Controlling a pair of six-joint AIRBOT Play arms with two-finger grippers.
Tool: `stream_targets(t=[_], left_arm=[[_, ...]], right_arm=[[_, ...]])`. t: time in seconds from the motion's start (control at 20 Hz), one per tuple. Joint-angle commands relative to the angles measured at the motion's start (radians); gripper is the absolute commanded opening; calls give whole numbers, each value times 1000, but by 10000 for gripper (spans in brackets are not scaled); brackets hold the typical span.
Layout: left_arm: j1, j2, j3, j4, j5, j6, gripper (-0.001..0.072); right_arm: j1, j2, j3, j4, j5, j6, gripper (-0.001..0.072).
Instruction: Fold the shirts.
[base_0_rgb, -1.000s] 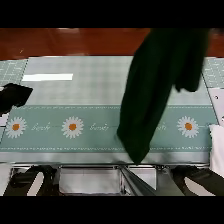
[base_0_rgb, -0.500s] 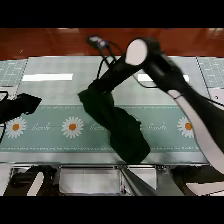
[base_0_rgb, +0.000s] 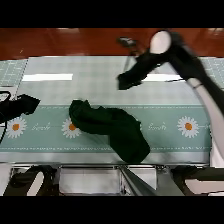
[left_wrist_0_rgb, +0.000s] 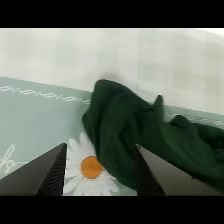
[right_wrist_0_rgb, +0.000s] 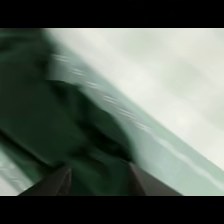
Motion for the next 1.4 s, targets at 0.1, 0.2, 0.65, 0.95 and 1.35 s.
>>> stream_targets(t=[0.1, 0.2, 0.65, 0.95, 1.35], left_arm=[[19, -213, -130, -312, -47, 142, 508], [21, -412, -158, -453, -51, 259, 508], [-27, -1004, 40, -787, -57, 480, 505], [-67, -1012, 140, -725, -111, 540, 21], [-55, -954, 160, -724, -120, 539, 21]], right_arm=[[-468, 443, -615, 21, -176, -23, 407], [-625, 570, -861, 132, -217, -112, 407], [-838, 743, -1157, 195, -121, -212, 406], [-816, 743, -1256, 272, -69, -214, 407], [-519, 712, -1319, 233, -134, -97, 406]])
